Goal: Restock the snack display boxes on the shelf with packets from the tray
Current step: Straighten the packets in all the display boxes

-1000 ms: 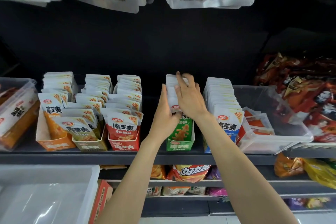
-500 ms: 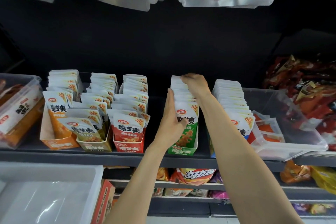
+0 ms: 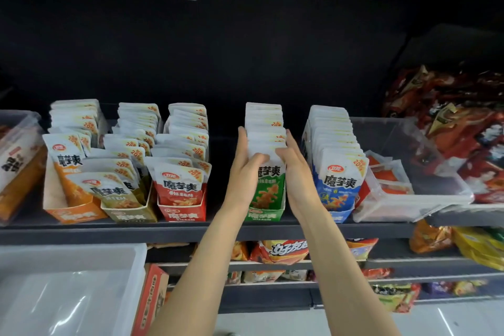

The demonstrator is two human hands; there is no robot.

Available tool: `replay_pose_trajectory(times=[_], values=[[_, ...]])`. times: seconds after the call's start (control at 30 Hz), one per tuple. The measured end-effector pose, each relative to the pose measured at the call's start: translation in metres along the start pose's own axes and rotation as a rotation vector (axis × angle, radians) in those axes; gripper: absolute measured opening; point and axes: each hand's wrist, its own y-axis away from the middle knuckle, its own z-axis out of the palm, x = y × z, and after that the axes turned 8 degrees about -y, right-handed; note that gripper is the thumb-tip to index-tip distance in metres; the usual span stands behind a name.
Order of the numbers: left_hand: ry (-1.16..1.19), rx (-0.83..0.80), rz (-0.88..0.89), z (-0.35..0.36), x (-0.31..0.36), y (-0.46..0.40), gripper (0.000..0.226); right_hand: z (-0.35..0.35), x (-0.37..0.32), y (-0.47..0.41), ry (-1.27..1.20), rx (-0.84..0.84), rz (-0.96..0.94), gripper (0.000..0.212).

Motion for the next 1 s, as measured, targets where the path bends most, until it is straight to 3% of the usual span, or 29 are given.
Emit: replay_pose_trajectory(times=[0.2, 0.37, 0.53, 0.63, 0.83, 1.0], values=[[-0.024, -0.063, 0.037, -0.006, 0.004, 0.004, 0.072, -0.004, -0.001, -0.005, 0.190, -0.053, -0.079, 0.061], [-0.065, 0.012, 0.073, -0.005, 0.007, -0.002, 0.067, -0.006, 0.001, -0.016, 0.314, -0.034, -0.142, 0.057], [-0.279, 0.026, 0.092, -0.006, 0.013, -0.012, 0.063, -0.004, -0.009, -0.039, 0.450, 0.163, -0.294, 0.035], [-0.403, 0.062, 0.136, -0.005, 0.011, -0.014, 0.065, 0.005, -0.013, -0.051, 0.453, 0.327, -0.286, 0.019], [-0.354, 0.116, 0.127, -0.001, 0.012, -0.012, 0.066, 0.020, -0.014, -0.065, 0.452, 0.432, -0.159, 0.015], [-0.182, 0.114, 0.072, -0.002, 0.008, -0.010, 0.068, 0.019, -0.016, -0.043, 0.284, 0.328, -0.175, 0.026]])
